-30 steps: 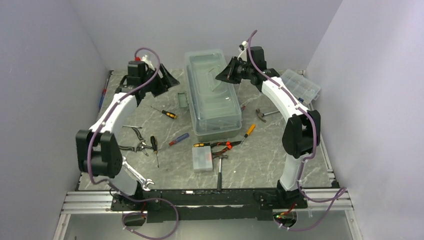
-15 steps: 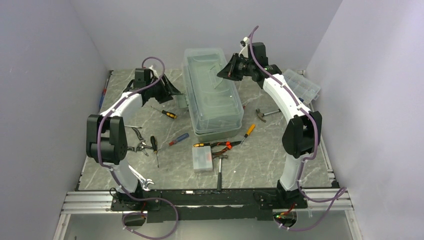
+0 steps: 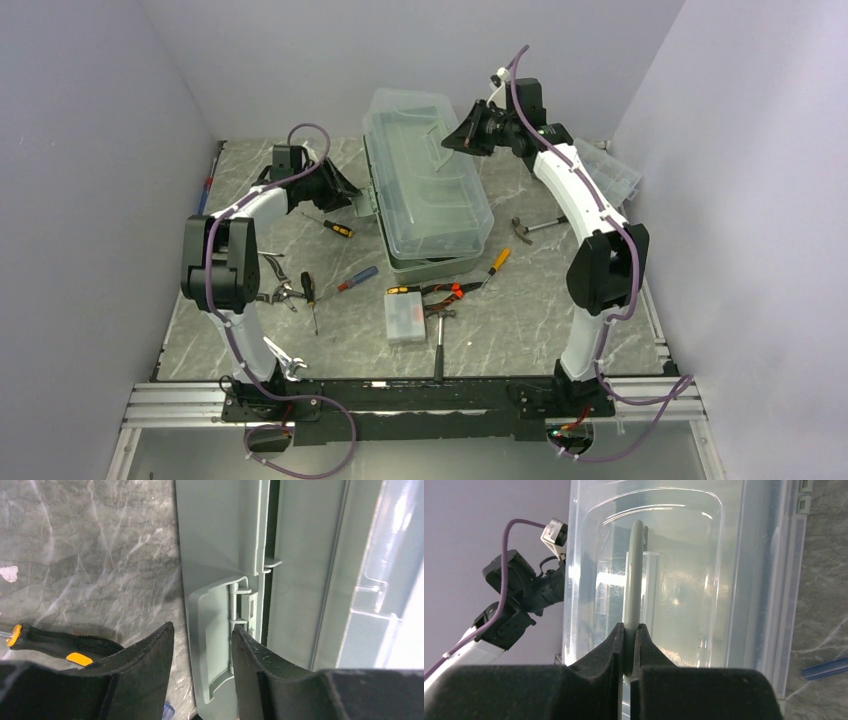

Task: Pack the tool kit

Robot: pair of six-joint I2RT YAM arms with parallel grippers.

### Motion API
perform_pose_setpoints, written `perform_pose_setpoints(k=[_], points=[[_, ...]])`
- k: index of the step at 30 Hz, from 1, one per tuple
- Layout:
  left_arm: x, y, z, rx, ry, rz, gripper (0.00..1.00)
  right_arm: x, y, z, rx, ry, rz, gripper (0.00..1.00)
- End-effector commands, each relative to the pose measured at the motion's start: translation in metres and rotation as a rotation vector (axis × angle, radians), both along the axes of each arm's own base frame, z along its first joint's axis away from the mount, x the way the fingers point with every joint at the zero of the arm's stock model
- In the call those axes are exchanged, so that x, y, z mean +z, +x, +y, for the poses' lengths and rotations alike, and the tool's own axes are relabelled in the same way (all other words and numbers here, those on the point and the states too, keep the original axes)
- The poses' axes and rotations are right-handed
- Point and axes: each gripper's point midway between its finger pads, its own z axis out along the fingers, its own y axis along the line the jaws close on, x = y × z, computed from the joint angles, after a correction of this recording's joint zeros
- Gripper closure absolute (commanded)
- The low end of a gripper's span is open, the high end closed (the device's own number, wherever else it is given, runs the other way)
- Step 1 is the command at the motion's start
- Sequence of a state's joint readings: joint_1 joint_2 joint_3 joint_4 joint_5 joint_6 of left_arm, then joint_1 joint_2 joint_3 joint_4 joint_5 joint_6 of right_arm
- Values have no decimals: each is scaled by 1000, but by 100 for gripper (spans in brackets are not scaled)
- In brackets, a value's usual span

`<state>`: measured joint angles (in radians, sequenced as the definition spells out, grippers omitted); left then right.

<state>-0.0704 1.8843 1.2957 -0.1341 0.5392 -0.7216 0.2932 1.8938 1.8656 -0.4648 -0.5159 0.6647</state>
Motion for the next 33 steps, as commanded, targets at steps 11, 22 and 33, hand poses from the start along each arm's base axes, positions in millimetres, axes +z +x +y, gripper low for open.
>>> perform_pose_setpoints(k=[11,22,33], points=[[15,9,0,-11,-4,-65,100,120,2,-59,-24,165,-310,100],[31,14,9,2,27,-94,100,86,15,-148,-163,168,-260,100],[38,18,11,-5,35,-105,100,14,26,-212,-256,107,-159,100]])
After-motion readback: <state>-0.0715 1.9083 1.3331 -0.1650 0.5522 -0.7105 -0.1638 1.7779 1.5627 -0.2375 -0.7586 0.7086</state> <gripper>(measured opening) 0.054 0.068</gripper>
